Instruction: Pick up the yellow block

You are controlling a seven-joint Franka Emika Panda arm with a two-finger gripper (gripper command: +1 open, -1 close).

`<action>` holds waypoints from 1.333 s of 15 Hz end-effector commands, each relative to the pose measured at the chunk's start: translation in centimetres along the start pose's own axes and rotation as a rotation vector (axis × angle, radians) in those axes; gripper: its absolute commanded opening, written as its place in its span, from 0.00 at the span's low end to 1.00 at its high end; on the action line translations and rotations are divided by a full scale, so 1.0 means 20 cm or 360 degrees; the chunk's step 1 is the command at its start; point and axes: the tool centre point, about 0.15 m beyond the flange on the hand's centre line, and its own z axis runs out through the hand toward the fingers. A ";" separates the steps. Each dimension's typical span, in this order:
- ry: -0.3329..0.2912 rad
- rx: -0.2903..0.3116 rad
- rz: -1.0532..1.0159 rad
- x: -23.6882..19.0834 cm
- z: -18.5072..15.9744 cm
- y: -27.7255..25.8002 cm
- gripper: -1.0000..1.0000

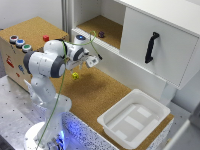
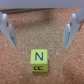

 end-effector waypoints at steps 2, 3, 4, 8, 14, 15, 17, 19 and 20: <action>-0.0016 0.0022 0.0385 -0.06 -0.13 -0.08 1.00; -0.0019 0.0009 0.0464 -0.06 -0.13 -0.07 1.00; -0.0033 -0.0066 0.0551 -0.07 -0.13 -0.07 1.00; -0.0111 -0.0187 0.1045 -0.05 -0.09 -0.02 1.00; -0.0228 -0.0188 0.1890 -0.03 0.06 0.06 1.00; -0.0223 -0.0185 0.1989 0.00 0.06 0.06 1.00; -0.0263 -0.0209 0.2145 0.03 0.08 0.03 1.00; -0.0256 -0.0174 0.2323 0.07 0.16 -0.01 1.00; -0.0237 -0.0165 0.2366 0.08 0.20 -0.02 1.00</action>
